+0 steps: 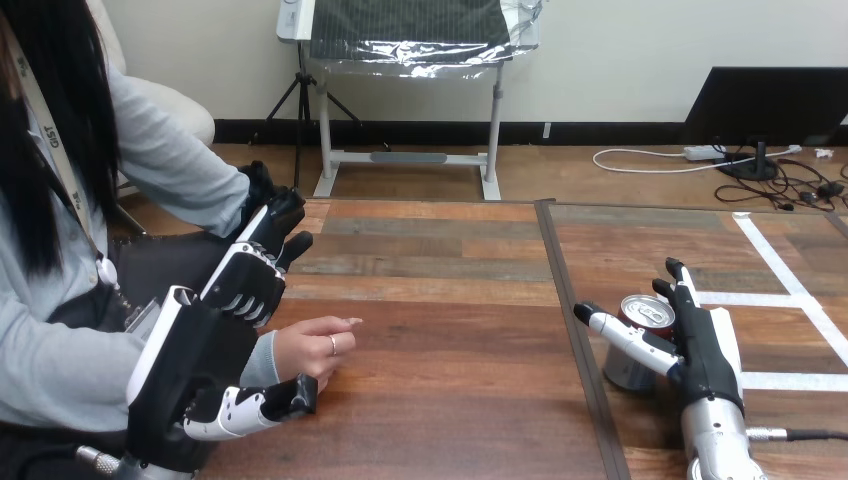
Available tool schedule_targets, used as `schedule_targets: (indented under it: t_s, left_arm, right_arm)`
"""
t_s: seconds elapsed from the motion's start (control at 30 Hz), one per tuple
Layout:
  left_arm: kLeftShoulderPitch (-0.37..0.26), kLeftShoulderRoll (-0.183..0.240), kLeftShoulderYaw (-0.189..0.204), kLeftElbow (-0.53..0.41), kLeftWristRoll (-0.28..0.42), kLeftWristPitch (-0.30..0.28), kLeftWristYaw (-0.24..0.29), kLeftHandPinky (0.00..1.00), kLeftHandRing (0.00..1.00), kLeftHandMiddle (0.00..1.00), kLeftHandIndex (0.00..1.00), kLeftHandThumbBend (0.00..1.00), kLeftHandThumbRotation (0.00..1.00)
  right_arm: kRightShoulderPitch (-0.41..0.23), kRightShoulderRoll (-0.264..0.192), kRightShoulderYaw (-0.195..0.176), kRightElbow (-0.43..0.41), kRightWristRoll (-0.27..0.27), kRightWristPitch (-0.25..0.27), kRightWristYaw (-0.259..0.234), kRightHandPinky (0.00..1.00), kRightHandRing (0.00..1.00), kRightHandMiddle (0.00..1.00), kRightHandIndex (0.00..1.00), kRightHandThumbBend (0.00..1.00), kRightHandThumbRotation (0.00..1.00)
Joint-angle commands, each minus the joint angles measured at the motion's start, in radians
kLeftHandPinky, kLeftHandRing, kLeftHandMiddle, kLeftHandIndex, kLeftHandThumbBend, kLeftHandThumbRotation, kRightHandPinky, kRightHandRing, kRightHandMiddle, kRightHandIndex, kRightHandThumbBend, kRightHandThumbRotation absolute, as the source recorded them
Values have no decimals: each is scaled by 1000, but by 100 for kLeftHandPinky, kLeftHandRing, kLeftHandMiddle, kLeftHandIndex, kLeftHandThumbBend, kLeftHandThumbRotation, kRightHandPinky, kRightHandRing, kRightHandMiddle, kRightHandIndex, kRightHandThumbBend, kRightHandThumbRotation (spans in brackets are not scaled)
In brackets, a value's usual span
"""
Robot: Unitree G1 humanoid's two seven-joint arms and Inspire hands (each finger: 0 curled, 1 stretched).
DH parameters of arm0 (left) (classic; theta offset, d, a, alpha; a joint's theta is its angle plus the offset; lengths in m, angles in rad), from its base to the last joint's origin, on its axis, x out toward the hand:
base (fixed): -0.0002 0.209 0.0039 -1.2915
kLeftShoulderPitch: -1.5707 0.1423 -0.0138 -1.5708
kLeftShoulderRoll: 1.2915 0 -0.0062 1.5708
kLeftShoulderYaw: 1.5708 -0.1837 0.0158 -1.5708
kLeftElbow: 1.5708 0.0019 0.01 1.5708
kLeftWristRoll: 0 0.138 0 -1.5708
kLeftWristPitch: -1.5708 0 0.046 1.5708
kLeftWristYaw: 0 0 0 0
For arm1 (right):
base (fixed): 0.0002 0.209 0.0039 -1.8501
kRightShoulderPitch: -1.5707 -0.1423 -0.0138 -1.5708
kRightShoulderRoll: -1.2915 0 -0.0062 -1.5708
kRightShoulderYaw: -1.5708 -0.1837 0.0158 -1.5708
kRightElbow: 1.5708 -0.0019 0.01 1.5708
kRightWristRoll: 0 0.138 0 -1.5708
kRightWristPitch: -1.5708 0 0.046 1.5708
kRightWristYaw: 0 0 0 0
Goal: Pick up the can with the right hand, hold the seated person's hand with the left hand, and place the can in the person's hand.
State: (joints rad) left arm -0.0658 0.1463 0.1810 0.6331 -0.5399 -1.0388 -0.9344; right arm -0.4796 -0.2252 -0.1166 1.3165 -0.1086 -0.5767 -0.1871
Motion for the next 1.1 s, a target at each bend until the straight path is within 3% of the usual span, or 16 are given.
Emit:
schedule_targets:
  t_s: [0.0, 0.57, 0.87, 1.07]
  left_arm:
    - [-66, 2, 12, 2, 0, -19, 4, 95, 99, 100, 94, 100, 52]
    - [-54, 3, 8, -12, -13, -2, -1, 96, 100, 100, 94, 100, 50]
    - [-59, 4, 10, -7, -16, -13, -9, 96, 100, 100, 94, 100, 51]
    - [-60, 6, 10, -10, -22, -10, -19, 96, 100, 100, 95, 100, 51]
  right_arm:
    - [0, 24, -13, 2, 14, -7, 12, 88, 93, 96, 100, 100, 28]
    - [8, 44, -22, 4, 24, -9, -4, 86, 90, 92, 96, 100, 14]
    - [6, 57, -47, 5, 50, -9, -12, 80, 85, 88, 92, 98, 3]
    - [-2, 65, -41, 4, 27, 6, -102, 66, 72, 80, 82, 94, 0]
